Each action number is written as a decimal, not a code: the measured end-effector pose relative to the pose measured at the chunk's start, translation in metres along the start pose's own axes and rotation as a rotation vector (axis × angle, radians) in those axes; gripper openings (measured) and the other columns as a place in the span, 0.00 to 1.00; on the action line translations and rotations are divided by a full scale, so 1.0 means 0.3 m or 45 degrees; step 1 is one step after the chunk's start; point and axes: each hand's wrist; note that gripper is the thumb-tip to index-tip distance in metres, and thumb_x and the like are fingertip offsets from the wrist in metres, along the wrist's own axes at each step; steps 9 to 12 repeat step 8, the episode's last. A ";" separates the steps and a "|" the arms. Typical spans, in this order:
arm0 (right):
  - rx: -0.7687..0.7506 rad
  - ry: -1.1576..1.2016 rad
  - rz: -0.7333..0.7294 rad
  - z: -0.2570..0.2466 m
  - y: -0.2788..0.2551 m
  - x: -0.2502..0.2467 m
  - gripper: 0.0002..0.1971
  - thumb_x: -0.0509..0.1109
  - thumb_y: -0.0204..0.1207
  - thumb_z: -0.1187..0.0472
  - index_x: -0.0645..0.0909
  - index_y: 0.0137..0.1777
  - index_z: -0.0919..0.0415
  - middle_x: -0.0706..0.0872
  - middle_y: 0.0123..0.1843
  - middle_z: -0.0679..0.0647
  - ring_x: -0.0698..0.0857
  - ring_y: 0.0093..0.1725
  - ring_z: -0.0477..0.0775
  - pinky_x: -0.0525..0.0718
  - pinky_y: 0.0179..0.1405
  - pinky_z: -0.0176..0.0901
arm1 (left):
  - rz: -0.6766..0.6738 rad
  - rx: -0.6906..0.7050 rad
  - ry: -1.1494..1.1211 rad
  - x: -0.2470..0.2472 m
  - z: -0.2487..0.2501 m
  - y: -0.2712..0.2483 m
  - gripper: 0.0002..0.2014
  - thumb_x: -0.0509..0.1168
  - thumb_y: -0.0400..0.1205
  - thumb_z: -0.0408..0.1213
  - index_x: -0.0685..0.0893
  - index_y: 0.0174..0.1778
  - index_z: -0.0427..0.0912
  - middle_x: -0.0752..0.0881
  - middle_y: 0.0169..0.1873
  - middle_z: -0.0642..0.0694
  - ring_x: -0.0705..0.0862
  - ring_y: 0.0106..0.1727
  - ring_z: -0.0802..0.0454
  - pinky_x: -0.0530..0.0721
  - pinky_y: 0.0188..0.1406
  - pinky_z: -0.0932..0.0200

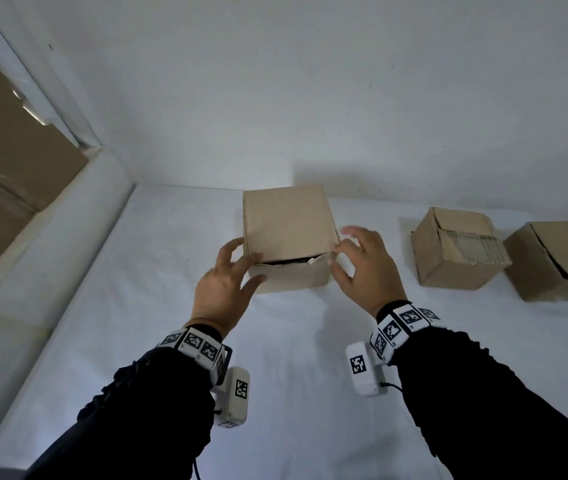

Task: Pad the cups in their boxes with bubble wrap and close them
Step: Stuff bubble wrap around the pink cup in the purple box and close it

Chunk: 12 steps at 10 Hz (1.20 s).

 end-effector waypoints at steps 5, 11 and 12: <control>0.220 -0.121 -0.304 -0.057 -0.007 0.075 0.31 0.66 0.76 0.70 0.68 0.76 0.45 0.61 0.83 0.51 0.80 0.65 0.58 0.89 0.37 0.54 | -0.110 -0.156 -0.012 0.008 0.004 0.066 0.17 0.67 0.80 0.37 0.80 0.63 0.58 0.71 0.76 0.54 0.86 0.31 0.43 0.85 0.25 0.50; 0.182 0.284 -0.399 -0.089 -0.305 -0.204 0.11 0.67 0.77 0.50 0.84 0.58 0.42 0.87 0.56 0.36 0.86 0.55 0.38 0.85 0.54 0.41 | -0.361 -0.234 -0.350 -0.187 0.041 -0.294 0.03 0.68 0.77 0.52 0.86 0.44 0.63 0.86 0.33 0.64 0.83 0.30 0.68 0.84 0.34 0.62; 0.182 0.284 -0.399 -0.089 -0.305 -0.204 0.11 0.67 0.77 0.50 0.84 0.58 0.42 0.87 0.56 0.36 0.86 0.55 0.38 0.85 0.54 0.41 | -0.361 -0.234 -0.350 -0.187 0.041 -0.294 0.03 0.68 0.77 0.52 0.86 0.44 0.63 0.86 0.33 0.64 0.83 0.30 0.68 0.84 0.34 0.62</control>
Point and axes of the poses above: each hand's wrist, its own y-axis towards the middle knuckle, its own x-axis out of the palm, z = x × y
